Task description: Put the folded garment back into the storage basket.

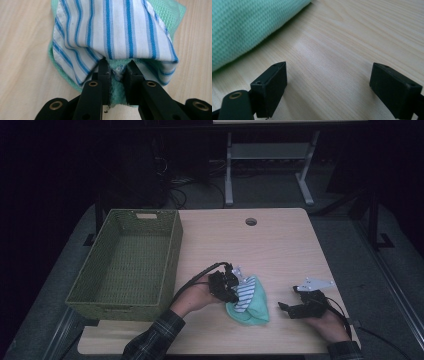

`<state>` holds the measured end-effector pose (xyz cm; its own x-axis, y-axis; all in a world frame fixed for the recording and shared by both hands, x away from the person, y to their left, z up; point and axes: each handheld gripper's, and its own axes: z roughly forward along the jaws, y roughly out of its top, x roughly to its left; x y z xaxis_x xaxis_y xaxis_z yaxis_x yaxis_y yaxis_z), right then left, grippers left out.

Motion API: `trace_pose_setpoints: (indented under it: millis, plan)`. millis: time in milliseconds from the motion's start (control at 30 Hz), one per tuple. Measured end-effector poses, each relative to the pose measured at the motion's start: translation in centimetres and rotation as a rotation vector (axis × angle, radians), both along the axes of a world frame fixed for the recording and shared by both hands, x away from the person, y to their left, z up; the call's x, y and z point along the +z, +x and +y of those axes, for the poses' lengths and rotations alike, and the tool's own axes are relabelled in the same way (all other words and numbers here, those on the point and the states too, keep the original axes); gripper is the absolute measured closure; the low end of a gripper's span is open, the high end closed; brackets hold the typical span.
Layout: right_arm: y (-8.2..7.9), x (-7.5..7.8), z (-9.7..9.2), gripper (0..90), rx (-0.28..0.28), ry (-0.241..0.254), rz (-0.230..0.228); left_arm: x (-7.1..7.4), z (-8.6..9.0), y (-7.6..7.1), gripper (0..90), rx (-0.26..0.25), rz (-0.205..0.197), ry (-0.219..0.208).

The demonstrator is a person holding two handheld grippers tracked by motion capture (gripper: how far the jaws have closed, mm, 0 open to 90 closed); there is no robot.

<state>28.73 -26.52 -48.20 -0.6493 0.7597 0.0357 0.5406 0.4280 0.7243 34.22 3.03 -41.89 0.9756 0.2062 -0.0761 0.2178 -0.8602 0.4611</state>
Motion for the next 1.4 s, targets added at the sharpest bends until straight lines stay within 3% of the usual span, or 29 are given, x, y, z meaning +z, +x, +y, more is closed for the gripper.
trace_pose_setpoints:
  millis: [400,1033,1233,1400]
  plan:
    - [0.0,0.0,0.0,14.1,-0.009,0.003,0.004,2.8,1.4,0.5,77.4,0.040,-0.020,-0.033]
    - [0.0,0.0,0.1,11.8,-0.014,0.000,0.009,8.1,2.8,0.8,77.2,0.054,-0.048,-0.055]
    - [0.1,-0.1,0.2,2.9,-0.026,-0.010,0.021,9.3,3.6,0.9,77.2,0.073,-0.060,-0.053]
    - [0.2,-0.1,0.2,1.5,-0.036,-0.019,0.026,9.9,4.4,0.9,77.1,0.096,-0.065,-0.057]
